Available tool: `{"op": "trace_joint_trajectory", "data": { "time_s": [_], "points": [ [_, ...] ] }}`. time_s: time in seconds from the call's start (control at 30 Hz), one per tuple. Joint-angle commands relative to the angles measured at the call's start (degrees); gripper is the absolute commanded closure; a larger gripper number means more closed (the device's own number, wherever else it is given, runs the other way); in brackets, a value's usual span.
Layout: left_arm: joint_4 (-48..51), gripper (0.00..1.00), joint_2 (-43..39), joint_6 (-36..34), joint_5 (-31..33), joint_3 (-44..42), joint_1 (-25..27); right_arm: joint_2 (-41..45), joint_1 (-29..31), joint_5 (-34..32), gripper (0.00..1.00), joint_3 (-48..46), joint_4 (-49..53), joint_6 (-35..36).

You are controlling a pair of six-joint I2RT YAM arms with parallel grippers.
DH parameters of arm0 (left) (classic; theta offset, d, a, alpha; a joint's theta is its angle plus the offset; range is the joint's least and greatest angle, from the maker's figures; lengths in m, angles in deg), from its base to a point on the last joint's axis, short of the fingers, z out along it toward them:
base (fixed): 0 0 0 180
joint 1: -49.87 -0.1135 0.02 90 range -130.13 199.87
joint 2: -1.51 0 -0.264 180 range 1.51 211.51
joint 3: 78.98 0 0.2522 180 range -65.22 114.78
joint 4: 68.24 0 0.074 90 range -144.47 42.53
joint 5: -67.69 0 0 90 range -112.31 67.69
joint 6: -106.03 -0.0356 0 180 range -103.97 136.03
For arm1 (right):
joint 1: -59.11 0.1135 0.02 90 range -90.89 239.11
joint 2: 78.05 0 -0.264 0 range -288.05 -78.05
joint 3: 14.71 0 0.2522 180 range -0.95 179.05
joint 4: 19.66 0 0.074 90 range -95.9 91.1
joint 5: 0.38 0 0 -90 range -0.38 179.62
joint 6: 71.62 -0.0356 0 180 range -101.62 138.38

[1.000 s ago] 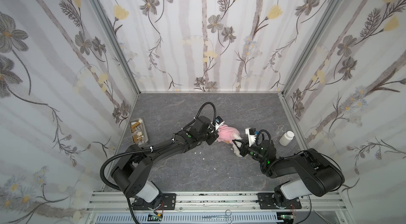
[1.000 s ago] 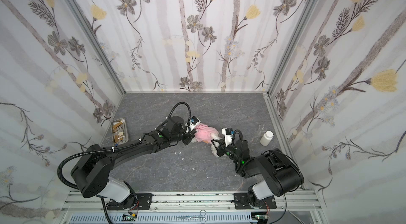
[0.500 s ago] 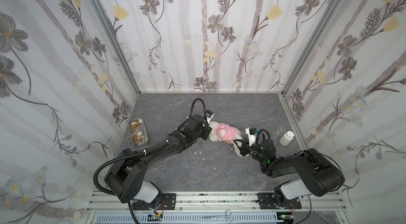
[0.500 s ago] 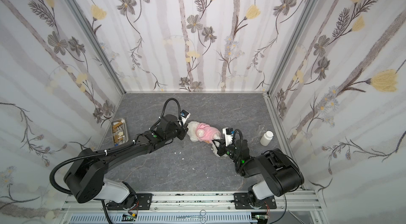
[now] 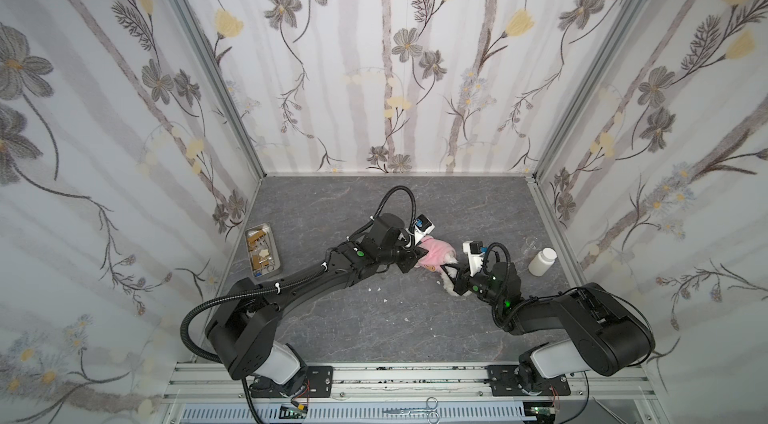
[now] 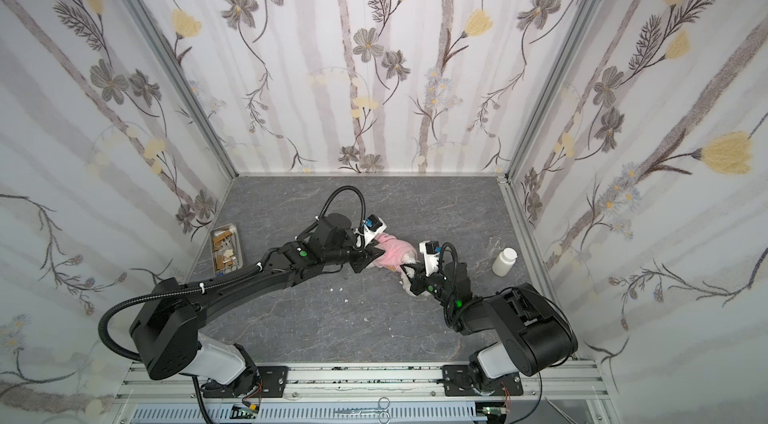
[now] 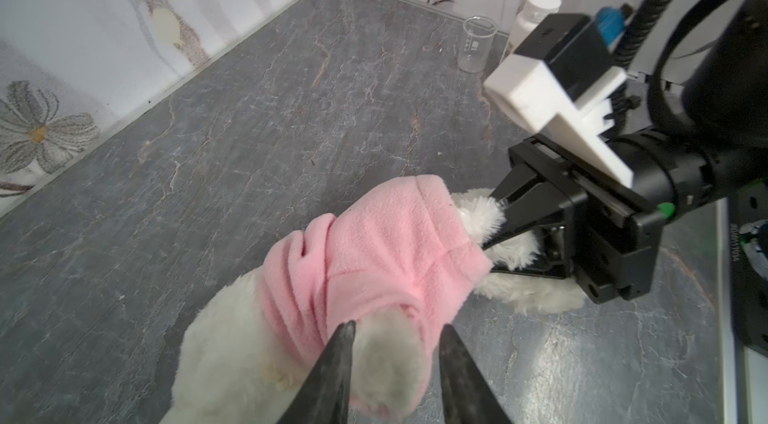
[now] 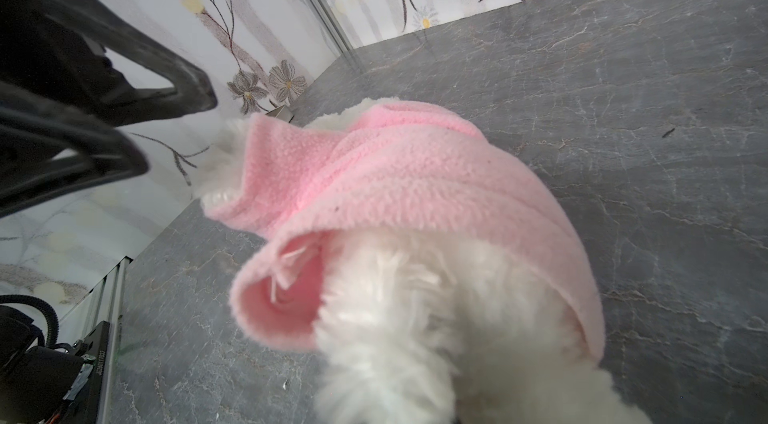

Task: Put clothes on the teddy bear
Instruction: 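Lower the bear onto the table with the left gripper while the right holds the hem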

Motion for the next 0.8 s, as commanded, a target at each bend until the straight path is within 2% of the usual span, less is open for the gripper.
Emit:
{"op": "trace_joint_trajectory", "data": {
  "time_s": [0.0, 0.23, 0.47, 0.57, 0.77],
  "points": [
    [2.9, 0.67, 1.6, -1.7, 2.7, 1.6, 0.2, 0.4, 0.1, -0.1, 1.00, 0.4, 0.1, 0.7],
    [4.2, 0.64, 1.9, -2.4, -2.2, 1.5, 0.4, 0.1, 0.1, -0.4, 1.00, 0.1, -0.1, 0.6],
    [5.1, 0.69, 4.7, -2.4, 2.9, 2.8, 0.6, 0.1, 0.1, -0.1, 1.00, 0.4, -0.2, 0.5],
    [5.4, 0.73, 6.4, -2.0, 2.6, 4.3, 0.7, 0.4, 0.2, -0.1, 1.00, 0.3, -0.1, 0.5],
    [5.6, 0.69, 9.4, -1.3, 2.3, 5.5, 0.7, 0.6, 0.3, -0.3, 1.00, 0.2, -0.4, 0.3]
  ]
}}
